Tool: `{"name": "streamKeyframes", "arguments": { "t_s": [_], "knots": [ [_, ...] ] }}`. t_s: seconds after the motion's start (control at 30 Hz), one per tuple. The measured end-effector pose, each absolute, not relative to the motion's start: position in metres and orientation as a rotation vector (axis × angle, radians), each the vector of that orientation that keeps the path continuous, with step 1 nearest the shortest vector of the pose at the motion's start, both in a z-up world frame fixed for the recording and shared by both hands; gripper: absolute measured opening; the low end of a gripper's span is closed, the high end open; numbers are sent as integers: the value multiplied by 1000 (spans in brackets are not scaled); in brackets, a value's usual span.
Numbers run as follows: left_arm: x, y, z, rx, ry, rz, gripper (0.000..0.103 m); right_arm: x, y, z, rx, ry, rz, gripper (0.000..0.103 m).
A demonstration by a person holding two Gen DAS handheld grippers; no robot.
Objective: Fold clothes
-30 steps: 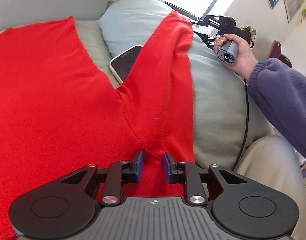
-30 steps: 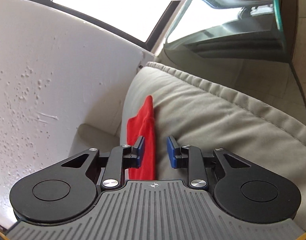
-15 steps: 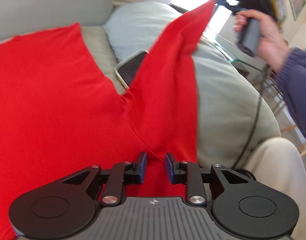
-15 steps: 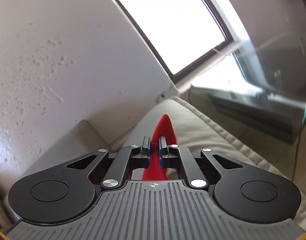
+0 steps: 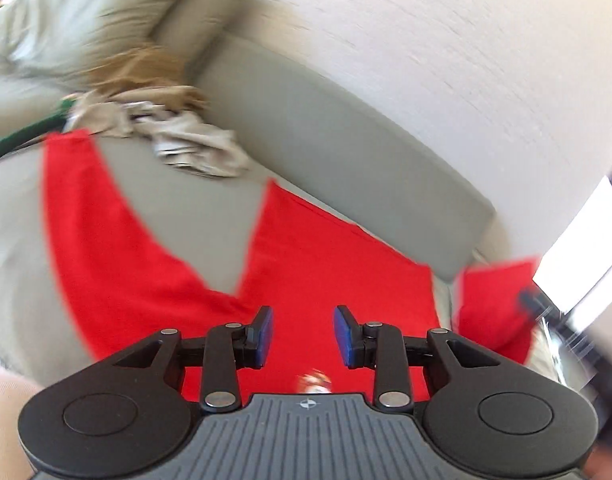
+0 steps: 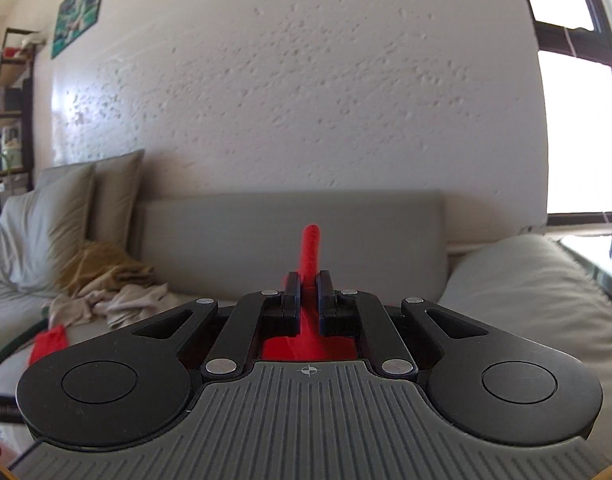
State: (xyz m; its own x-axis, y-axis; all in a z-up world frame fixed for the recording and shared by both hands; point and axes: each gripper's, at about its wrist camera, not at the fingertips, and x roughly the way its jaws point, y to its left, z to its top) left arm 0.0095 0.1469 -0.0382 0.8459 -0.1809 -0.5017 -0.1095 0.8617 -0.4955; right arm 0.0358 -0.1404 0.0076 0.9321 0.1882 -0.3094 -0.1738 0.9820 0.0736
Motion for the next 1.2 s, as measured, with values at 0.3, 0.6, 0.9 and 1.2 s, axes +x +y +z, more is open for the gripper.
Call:
{"name": "streamKeyframes", "arguments": {
  "t_s": [0.3,0.6,0.9,1.2],
  "knots": [
    [11,176,-78,-635,607,-86,30,11,-64,-72,19,728,483,45],
    [54,120,-86,-512,728,-190,45,25,-192,-82,348,670,369,72],
    [110,71,-109,-247,934,-171,42,39,-319,-92,672,598,246,66],
    [120,18,-109,112,904,-227,12,61,-322,-113,755,677,252,66]
  ]
}}
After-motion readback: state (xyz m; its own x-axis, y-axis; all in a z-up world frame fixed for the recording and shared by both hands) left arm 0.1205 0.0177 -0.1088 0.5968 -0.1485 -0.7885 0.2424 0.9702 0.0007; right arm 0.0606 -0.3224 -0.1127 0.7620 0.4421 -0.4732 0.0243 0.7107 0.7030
